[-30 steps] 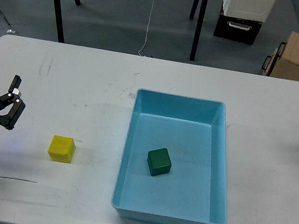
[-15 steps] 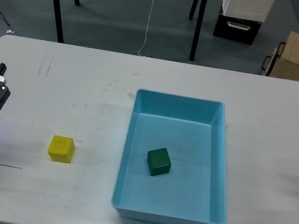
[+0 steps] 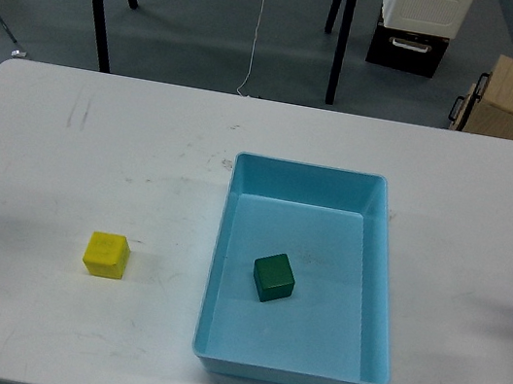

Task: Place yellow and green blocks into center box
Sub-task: 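Move the left gripper over the yellow cube and grasp it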

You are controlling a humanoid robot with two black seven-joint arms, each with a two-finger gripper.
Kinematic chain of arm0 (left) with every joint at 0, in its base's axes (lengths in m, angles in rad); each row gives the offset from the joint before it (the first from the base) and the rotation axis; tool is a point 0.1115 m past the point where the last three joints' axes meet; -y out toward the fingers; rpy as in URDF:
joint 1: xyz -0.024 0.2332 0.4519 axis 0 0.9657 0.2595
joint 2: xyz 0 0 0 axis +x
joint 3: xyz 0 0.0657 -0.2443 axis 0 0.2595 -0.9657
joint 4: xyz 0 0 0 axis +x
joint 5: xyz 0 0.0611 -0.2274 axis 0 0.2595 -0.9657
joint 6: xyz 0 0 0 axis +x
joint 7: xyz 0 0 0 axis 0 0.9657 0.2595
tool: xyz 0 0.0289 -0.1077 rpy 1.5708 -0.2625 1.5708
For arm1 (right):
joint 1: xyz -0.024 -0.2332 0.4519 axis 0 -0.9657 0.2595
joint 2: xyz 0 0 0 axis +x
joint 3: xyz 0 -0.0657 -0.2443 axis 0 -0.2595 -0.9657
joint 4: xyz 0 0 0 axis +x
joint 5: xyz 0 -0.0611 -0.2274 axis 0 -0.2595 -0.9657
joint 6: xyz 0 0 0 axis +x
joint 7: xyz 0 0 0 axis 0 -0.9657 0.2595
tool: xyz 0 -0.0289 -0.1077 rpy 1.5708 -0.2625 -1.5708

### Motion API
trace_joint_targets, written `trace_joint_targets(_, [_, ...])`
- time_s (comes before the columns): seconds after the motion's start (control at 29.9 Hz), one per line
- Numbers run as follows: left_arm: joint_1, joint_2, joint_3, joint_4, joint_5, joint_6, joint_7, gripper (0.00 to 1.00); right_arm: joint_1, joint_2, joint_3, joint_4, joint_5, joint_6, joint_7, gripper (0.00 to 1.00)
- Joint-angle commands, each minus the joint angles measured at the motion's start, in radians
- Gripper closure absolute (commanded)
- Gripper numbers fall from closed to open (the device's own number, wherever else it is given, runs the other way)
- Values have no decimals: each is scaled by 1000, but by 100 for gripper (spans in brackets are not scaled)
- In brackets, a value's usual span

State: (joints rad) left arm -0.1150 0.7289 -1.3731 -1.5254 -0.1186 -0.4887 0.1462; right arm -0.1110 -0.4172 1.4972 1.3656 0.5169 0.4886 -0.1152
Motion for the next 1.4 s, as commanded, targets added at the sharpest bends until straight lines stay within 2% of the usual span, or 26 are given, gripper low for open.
trace_joint_targets(0.0, [-170, 73, 211, -33, 132, 22, 13, 0, -1, 0, 12, 23, -1, 0, 0, 0])
trace_joint_targets(0.17, [-362, 176, 540, -110, 284, 85, 25, 0, 1, 11, 20, 46, -5, 0, 0, 0])
trace_joint_targets(0.4, [-618, 265, 914, -189, 419, 79, 113, 0, 1, 31, 23, 46, -37, 0, 0, 0])
trace_joint_targets(0.53, [-887, 322, 1205, -200, 476, 50, 141, 0, 1, 31, 23, 46, -40, 0, 0, 0])
trace_joint_targets(0.67, [-1249, 328, 1547, -190, 537, 0, 147, 0, 1, 32, 24, 46, -40, 0, 0, 0])
trace_joint_targets(0.77, [-1497, 264, 1835, -156, 644, 0, 156, 0, 1, 31, 24, 46, -40, 0, 0, 0])
trace_joint_targets(0.87, [-1633, 181, 2044, -145, 756, 0, 148, 0, -4, 29, 23, 46, -40, 0, 0, 0])
trace_joint_targets(1.07, [-1638, 110, 2141, -118, 778, 0, 150, 0, -4, 26, 23, 46, -41, 0, 0, 0])
trace_joint_targets(1.37, [-1493, 12, 2120, 1, 777, 0, 142, 0, -2, 21, 21, 46, -60, 0, 2, 0])
